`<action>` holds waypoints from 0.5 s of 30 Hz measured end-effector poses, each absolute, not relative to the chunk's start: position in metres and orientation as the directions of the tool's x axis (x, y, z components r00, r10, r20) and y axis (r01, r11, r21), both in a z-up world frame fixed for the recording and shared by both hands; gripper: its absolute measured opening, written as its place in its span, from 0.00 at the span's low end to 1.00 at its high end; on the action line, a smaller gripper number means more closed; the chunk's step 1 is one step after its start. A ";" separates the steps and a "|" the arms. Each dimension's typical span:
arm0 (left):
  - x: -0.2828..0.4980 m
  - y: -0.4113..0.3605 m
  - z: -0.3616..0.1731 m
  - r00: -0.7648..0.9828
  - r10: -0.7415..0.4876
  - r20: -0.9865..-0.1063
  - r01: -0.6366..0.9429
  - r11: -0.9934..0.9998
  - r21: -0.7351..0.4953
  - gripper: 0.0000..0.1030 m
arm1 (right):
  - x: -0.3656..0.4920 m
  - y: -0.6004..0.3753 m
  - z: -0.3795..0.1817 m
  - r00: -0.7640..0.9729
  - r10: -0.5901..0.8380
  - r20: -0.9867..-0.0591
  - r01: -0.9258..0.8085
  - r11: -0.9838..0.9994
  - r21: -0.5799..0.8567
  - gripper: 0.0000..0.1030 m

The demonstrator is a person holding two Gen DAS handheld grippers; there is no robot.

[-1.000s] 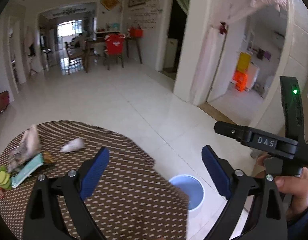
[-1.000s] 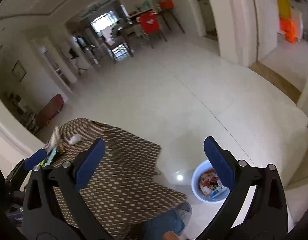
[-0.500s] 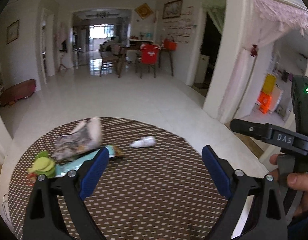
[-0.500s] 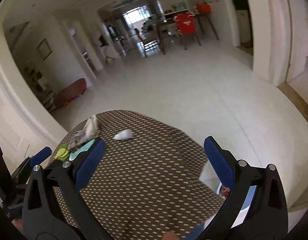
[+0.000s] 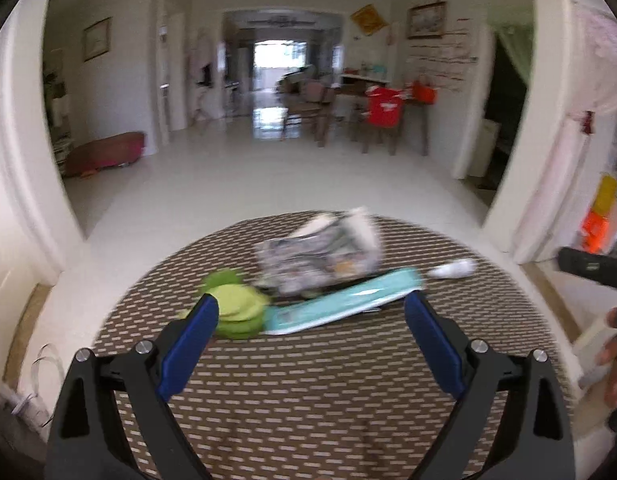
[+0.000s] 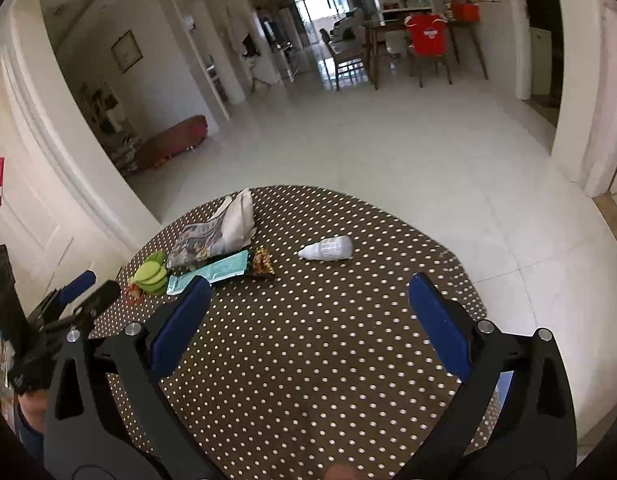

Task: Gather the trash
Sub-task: 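Grasp the green plush toy with the left gripper while the right grasps the white bottle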

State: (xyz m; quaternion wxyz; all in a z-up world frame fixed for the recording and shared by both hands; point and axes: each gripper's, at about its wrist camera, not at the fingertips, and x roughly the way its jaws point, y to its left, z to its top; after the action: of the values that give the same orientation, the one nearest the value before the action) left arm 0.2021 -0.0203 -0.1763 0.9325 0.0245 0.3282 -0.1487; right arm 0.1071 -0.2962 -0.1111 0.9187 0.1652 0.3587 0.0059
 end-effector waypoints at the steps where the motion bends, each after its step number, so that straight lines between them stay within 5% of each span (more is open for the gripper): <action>1: 0.211 -0.011 -0.182 0.741 -0.243 -0.626 0.271 0.961 -0.052 0.89 | 0.108 -0.296 -0.114 0.739 0.132 -0.660 0.106 0.946 0.308 0.94; 13: 0.288 0.026 -0.245 0.659 -0.158 -0.736 0.212 0.977 -0.020 0.89 | 0.142 -0.267 -0.141 0.689 0.173 -0.704 0.060 0.954 0.293 0.94; 15: 0.296 0.028 -0.254 0.606 -0.214 -0.766 0.234 0.968 -0.086 0.59 | 0.152 -0.260 -0.147 0.675 0.162 -0.720 0.058 0.961 0.271 0.94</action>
State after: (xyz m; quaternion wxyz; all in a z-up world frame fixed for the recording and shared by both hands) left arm 0.2962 0.0282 -0.2543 0.8959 0.0113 0.4261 -0.1250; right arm 0.1516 -0.2603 -0.1467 0.9049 0.1368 0.4020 0.0289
